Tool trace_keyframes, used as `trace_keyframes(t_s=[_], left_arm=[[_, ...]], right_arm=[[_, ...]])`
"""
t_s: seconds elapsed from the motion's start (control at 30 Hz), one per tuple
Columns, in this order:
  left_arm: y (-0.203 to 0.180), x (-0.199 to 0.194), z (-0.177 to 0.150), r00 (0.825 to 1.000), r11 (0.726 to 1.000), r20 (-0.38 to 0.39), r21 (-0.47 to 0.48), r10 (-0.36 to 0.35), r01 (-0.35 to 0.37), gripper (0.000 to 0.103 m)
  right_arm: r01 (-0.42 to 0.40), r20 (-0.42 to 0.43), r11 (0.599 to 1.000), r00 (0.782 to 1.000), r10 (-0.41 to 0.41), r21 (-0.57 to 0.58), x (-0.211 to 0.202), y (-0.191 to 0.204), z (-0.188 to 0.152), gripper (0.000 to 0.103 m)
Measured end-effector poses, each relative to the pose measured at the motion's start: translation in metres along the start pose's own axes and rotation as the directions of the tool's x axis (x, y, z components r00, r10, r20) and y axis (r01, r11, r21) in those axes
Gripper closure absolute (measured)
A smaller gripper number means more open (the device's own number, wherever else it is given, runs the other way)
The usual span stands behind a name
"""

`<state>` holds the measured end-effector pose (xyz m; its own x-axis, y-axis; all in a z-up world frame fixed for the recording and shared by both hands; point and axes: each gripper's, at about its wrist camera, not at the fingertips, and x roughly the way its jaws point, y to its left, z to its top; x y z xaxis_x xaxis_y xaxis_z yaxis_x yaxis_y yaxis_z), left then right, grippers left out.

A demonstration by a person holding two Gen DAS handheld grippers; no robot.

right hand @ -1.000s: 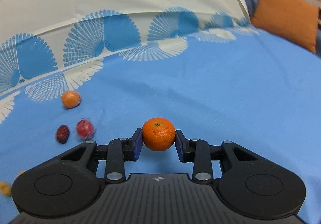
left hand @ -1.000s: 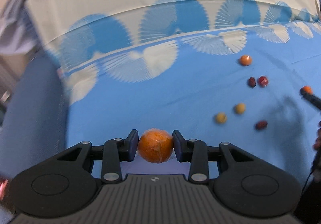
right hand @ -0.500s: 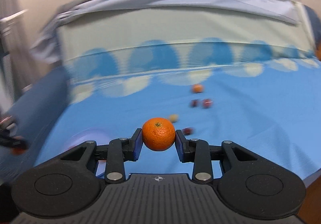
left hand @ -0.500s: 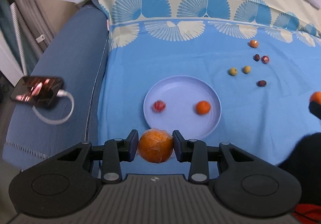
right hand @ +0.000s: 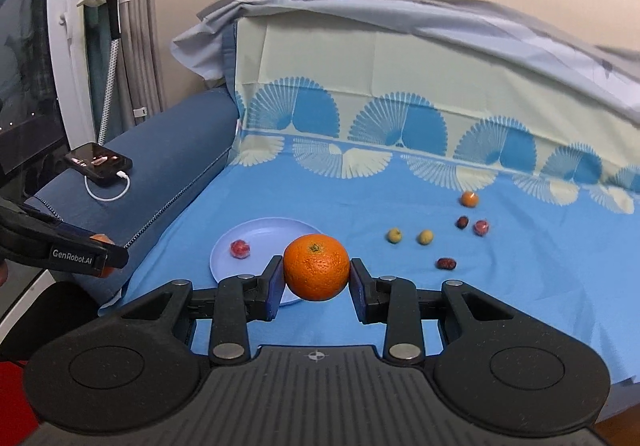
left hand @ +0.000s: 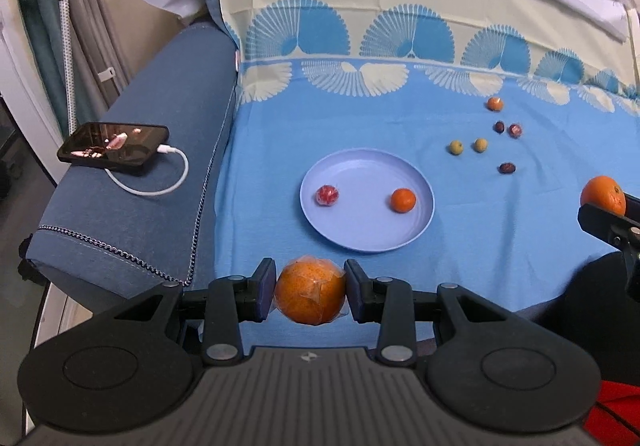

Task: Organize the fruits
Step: 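Carry both mandarins over the blue plate with both tools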

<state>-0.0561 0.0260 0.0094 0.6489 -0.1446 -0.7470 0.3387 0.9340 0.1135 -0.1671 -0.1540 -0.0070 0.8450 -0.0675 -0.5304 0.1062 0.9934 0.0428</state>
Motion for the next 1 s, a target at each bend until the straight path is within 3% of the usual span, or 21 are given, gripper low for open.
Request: trace_keyframes(t_s=[0.23,0.47,1.0], left_arm=[[0.001,-0.011,0.001,0.998,1.000,0.059,-0.002,-0.016,0.017,0.062],[0.007,-0.011,0.000,0.997,0.999,0.071,-0.021,-0.036,0.038,0.062],[0.012,0.001,-0.004,0.998,0.998,0.040,-0.030,-0.047,0.048,0.062]], right_arm=[[0.039,0.031,0.999,0.999,-0.039,-0.003,-0.017,0.000,0.004,0.067],[0.067,0.037,0.998,0.997,-0.066,-0.014,-0.020,0.007,0.005,0.067],[0.063,0.001,0.997,0.998,-0.063,-0.033,-0.009,0.009,0.007,0.067]])
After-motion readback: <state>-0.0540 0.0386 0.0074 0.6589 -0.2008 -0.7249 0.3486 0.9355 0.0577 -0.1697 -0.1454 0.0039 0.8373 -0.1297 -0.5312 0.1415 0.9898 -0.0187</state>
